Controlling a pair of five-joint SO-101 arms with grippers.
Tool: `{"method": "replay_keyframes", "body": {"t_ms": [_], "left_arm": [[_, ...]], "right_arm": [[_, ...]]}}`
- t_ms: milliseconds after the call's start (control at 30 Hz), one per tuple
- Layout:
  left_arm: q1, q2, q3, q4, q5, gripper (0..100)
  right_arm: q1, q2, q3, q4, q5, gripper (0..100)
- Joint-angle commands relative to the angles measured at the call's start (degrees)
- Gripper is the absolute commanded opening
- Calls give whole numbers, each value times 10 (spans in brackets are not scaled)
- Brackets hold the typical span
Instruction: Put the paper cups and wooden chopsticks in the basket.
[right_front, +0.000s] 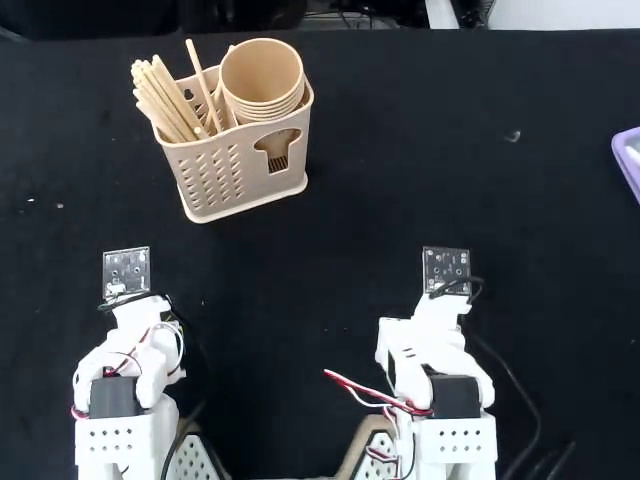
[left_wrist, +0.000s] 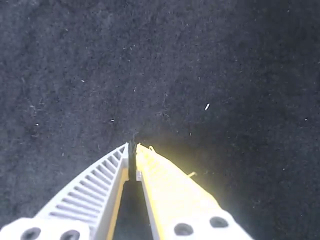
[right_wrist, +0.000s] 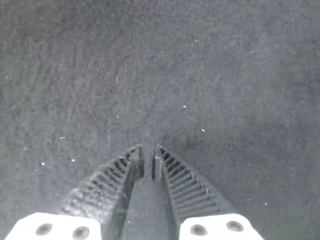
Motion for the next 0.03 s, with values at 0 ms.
{"method": "replay_keyframes", "body": {"t_ms": [0], "left_arm": [[-3,-4,14,3,-6,33]], "right_arm": [[10,-54,0,4,4,52]]}}
